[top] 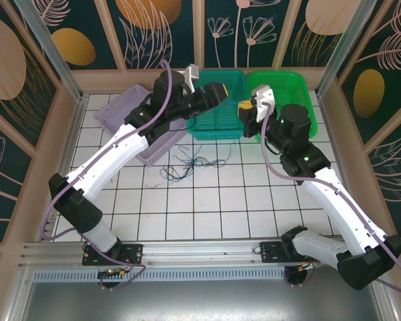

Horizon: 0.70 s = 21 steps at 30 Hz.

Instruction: Untangle the cables

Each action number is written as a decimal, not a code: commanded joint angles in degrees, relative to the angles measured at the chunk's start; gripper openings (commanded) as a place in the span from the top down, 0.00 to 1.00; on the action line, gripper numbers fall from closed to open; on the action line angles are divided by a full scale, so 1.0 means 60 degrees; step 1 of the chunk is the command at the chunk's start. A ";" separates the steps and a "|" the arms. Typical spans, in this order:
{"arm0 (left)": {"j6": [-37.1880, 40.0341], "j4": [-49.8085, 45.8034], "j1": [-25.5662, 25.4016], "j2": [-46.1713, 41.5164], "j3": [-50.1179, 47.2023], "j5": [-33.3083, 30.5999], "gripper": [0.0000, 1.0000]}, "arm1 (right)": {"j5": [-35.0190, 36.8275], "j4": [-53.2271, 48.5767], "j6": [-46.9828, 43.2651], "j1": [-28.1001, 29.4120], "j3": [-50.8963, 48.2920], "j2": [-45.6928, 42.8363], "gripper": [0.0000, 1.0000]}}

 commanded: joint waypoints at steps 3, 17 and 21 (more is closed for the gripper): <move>0.0096 -0.1035 0.0026 0.0024 0.0376 -0.0531 0.35 | 0.0494 0.0523 -0.0422 0.0158 -0.0108 -0.0179 1.00; -0.0410 -0.0004 0.0019 -0.0082 0.0081 0.0088 0.50 | 0.0552 0.0482 -0.0438 0.0415 -0.0210 0.0016 1.00; -0.0362 0.0000 0.0019 -0.0125 0.0057 0.0030 0.68 | 0.0553 0.0537 -0.0405 0.0415 -0.0278 0.0072 1.00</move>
